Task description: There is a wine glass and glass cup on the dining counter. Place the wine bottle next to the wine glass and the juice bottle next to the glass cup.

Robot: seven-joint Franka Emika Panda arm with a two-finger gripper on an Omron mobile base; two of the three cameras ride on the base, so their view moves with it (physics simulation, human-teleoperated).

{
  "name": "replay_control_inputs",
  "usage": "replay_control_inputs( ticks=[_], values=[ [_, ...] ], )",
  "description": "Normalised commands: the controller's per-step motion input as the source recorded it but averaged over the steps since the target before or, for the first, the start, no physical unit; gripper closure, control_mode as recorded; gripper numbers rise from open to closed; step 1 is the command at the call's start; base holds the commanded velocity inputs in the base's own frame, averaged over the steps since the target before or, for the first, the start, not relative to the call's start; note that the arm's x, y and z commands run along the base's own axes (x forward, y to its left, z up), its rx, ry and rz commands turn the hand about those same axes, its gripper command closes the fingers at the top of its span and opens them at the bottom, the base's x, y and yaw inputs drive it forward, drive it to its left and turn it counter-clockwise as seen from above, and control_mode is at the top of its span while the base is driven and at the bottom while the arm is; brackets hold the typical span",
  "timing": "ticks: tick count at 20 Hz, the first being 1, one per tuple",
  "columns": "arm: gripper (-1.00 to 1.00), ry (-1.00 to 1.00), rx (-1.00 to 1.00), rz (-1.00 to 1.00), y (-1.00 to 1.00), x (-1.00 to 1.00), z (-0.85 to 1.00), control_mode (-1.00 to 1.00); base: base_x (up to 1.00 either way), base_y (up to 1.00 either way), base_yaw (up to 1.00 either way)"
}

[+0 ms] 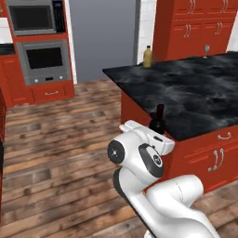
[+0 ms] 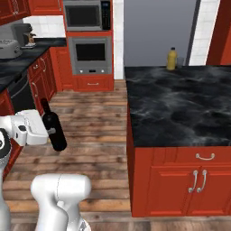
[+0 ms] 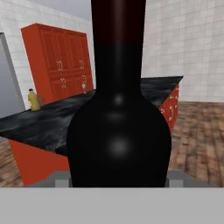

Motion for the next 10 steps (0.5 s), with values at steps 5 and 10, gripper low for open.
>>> replay_control_inputs(
  ticks=[5, 10],
  values=[
    [1.00, 0.00, 0.00, 0.00, 0.00, 0.00, 0.00, 1.00, 0.33, 0.85, 0.00],
    [1.00, 0.00, 0.00, 0.00, 0.00, 0.00, 0.00, 1.00, 0.47, 0.81, 0.00]
  ],
)
